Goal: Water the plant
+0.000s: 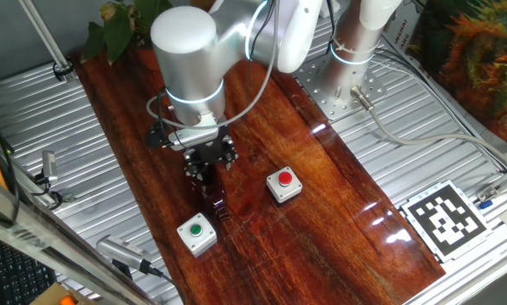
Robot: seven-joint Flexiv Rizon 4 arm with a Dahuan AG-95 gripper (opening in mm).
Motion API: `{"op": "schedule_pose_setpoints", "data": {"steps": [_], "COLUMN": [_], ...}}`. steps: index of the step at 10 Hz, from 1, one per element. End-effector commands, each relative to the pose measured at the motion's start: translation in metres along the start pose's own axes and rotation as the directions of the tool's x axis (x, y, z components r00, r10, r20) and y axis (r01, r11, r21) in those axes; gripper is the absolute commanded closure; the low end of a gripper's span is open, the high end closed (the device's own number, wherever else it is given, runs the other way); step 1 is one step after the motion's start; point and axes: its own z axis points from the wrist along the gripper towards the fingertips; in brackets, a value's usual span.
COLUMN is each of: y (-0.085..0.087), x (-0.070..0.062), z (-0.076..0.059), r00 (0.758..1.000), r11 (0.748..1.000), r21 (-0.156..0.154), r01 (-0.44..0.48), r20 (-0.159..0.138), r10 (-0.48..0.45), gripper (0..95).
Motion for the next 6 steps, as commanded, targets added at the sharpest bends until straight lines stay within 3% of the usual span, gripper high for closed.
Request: {"op": "schedule_pose_setpoints", "data": {"steps": [1, 6], "y": [0.0051, 0.0095], "x": [0.0019, 0.0027], "z": [0.0089, 0.0134], "r00": [1.0, 1.0], "r11": [1.0, 1.0], "r21": [-0.004, 0.0], "r01": [-0.008, -0.007], "r20": [0.0, -0.004], "r10": [0.008, 0.007], "gripper": [38.0, 38.0]}}
